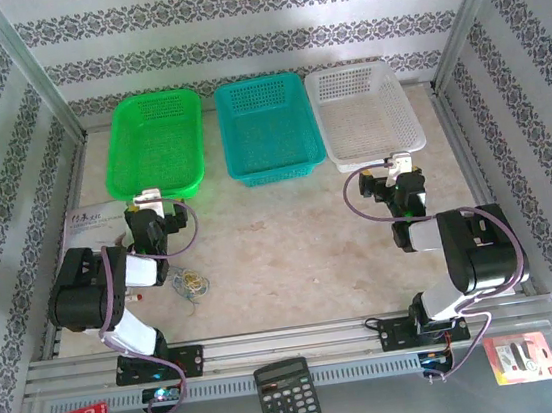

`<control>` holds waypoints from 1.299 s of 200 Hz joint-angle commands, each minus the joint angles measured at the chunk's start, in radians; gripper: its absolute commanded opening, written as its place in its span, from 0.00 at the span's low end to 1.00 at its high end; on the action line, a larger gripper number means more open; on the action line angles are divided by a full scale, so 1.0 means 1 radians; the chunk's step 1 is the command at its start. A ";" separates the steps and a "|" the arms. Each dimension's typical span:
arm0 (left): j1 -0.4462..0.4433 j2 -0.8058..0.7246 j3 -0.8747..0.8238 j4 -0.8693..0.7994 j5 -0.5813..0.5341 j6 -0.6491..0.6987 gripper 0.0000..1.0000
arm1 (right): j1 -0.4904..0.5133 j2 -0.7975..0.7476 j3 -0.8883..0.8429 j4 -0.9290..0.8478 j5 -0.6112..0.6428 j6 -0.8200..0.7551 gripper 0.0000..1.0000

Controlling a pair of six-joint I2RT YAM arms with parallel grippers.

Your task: Untangle the cables

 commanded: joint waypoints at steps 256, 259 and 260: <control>0.011 -0.083 0.017 -0.085 -0.002 -0.014 1.00 | 0.002 -0.110 -0.012 -0.021 0.012 0.001 0.98; 0.011 -0.093 0.020 -0.095 -0.006 -0.015 1.00 | 0.005 -0.128 -0.012 -0.030 0.025 0.001 0.98; 0.012 -0.097 0.020 -0.100 -0.008 -0.015 1.00 | 0.006 -0.132 -0.012 -0.033 0.030 0.002 0.98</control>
